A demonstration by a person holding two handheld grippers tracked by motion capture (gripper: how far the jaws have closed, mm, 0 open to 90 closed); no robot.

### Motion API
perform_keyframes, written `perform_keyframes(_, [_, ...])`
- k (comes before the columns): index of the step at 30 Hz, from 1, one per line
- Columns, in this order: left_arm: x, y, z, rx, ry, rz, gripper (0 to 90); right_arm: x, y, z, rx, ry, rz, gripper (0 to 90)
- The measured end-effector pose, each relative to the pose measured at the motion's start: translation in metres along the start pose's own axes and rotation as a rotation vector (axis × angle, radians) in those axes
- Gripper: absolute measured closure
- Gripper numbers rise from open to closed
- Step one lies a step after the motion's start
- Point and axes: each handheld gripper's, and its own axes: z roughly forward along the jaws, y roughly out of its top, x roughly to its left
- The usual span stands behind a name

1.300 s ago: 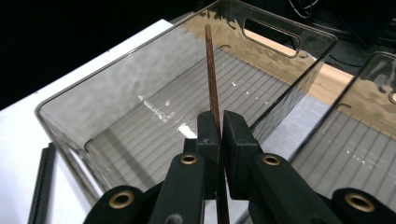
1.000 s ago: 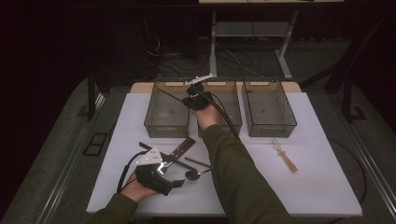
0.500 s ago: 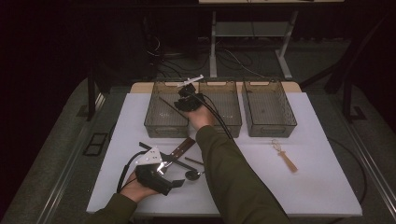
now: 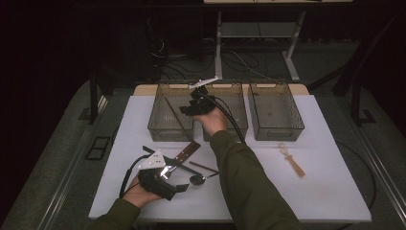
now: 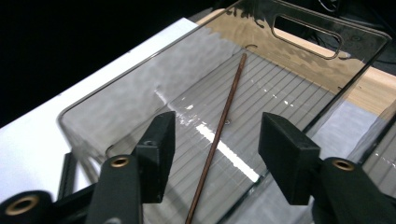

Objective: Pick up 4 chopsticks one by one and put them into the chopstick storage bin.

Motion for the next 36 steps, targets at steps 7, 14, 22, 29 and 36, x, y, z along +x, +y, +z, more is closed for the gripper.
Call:
perform_keyframes(7, [-0.001, 0.000, 0.001, -0.002, -0.005, -0.012, 0.0, -0.004, -0.012, -0.023, -0.010, 0.044, -0.028, 33.3])
perform_keyframes(14, [0.000, -0.001, 0.001, -0.004, 0.001, -0.013, 0.0, -0.008, -0.028, -0.049, -0.018, 0.082, -0.046, 29.5])
perform_keyframes(22, [-0.001, -0.001, 0.001, 0.001, 0.005, -0.026, 0.0, -0.015, -0.047, -0.076, -0.039, 0.108, -0.053, 29.2])
perform_keyframes(29, [-0.001, -0.001, 0.002, -0.001, 0.004, -0.025, 0.0, -0.018, -0.066, -0.094, -0.045, 0.132, -0.074, 29.2])
perform_keyframes(36, [-0.001, -0.001, 0.001, 0.005, 0.001, -0.021, 0.0, -0.018, -0.084, -0.112, -0.048, 0.141, -0.106, 29.2])
